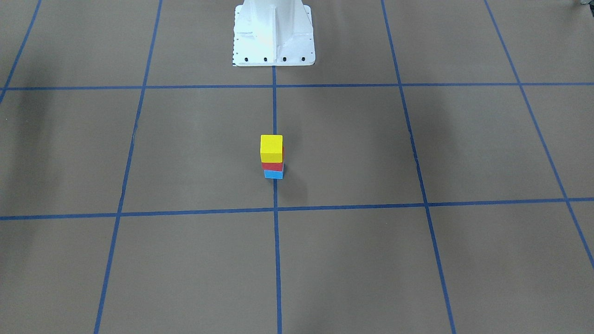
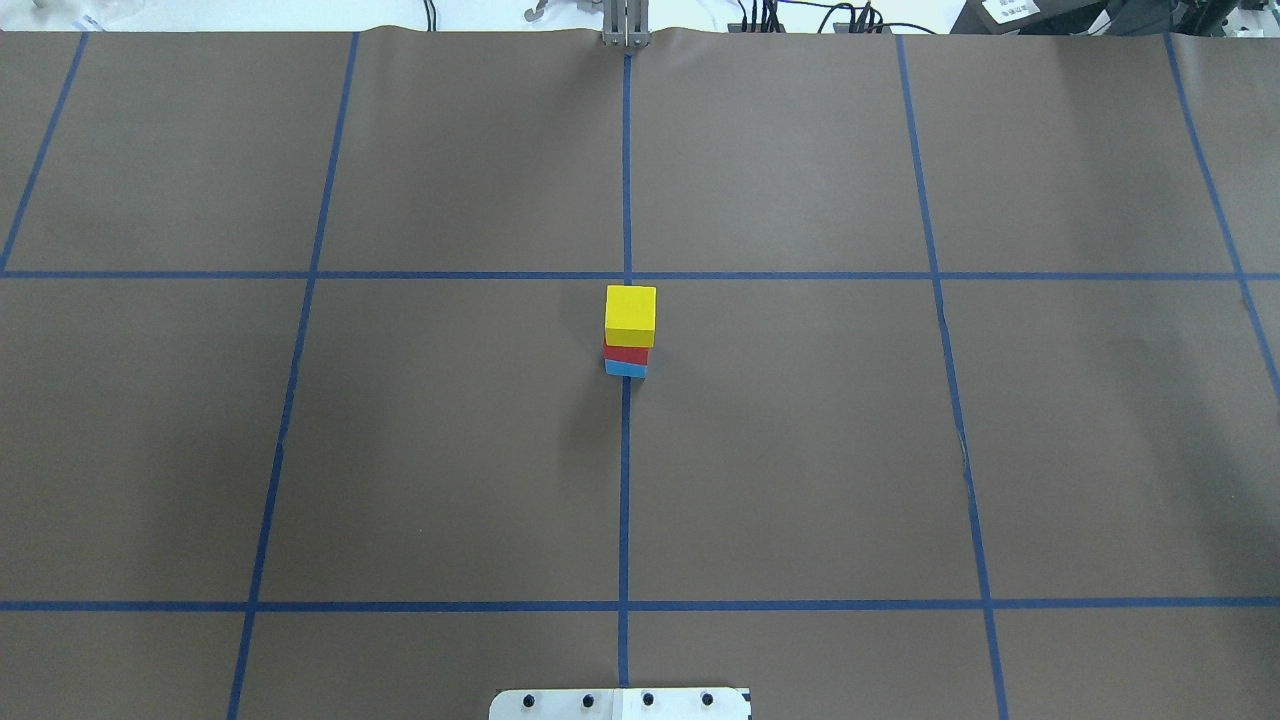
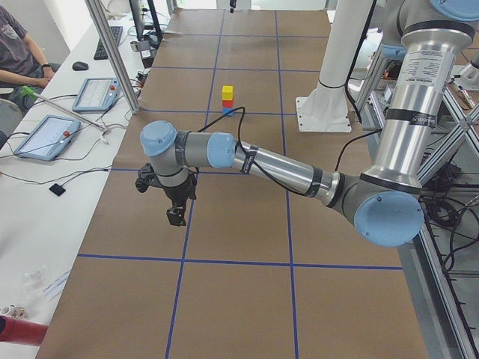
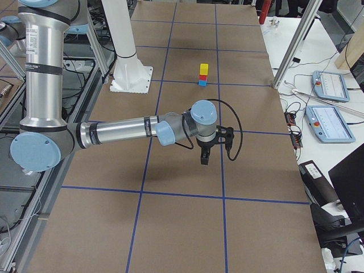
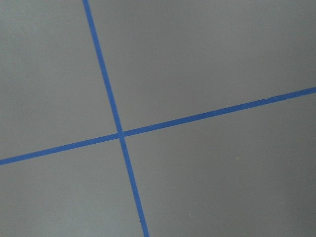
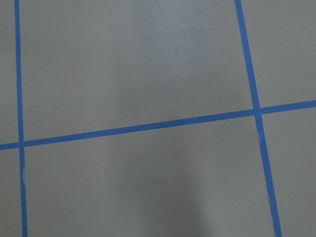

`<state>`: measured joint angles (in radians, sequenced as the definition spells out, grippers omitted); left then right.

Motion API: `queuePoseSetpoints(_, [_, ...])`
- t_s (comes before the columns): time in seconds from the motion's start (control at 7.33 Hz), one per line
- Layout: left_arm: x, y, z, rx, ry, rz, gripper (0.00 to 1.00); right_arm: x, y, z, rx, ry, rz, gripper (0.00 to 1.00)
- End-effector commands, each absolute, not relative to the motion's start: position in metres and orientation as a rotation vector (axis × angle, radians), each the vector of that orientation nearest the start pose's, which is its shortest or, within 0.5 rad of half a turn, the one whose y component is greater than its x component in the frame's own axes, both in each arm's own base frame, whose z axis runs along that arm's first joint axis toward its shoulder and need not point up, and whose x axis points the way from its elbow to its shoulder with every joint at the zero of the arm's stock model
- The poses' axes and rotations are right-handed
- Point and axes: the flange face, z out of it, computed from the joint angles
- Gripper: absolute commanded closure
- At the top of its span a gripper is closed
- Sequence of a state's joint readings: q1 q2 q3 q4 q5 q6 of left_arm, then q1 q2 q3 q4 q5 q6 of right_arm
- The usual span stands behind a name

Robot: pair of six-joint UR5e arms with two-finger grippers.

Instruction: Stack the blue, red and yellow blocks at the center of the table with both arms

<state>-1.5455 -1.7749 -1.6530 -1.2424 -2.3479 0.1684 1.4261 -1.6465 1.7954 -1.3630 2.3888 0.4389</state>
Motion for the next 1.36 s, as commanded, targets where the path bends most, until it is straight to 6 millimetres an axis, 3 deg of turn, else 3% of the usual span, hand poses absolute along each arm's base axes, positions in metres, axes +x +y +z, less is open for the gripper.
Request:
queuePoseSetpoints(0.0, [-0.057,-0.551,0.584,0.022,0.798,0.162,0.01,-0.005,-0.495,0.553,0.076,-0.841,0.116,0.00])
queuePoseSetpoints(0.27, [-0.057,-0.544,0.600,0.032,0.796,0.165,0.01,0.003,-0.499,0.546,0.067,-0.839,0.139,0.00])
queuePoseSetpoints(0.41, [-0.067,-0.534,0.606,0.029,0.796,0.141,0.00,0.005,-0.497,0.551,0.059,-0.837,0.147,0.00])
queuePoseSetpoints(0.68, [-0.072,-0.531,0.603,0.037,0.797,0.130,0.00,0.011,-0.495,0.565,0.066,-0.771,0.170,0.00])
queuePoseSetpoints(0.82, [-0.072,-0.530,0.591,0.061,0.795,0.139,0.00,0.011,-0.497,0.562,0.079,-0.767,0.162,0.00])
queuePoseSetpoints(1.23, [-0.073,-0.529,0.590,0.061,0.794,0.134,0.00,0.005,-0.498,0.563,0.042,-0.845,0.159,0.00])
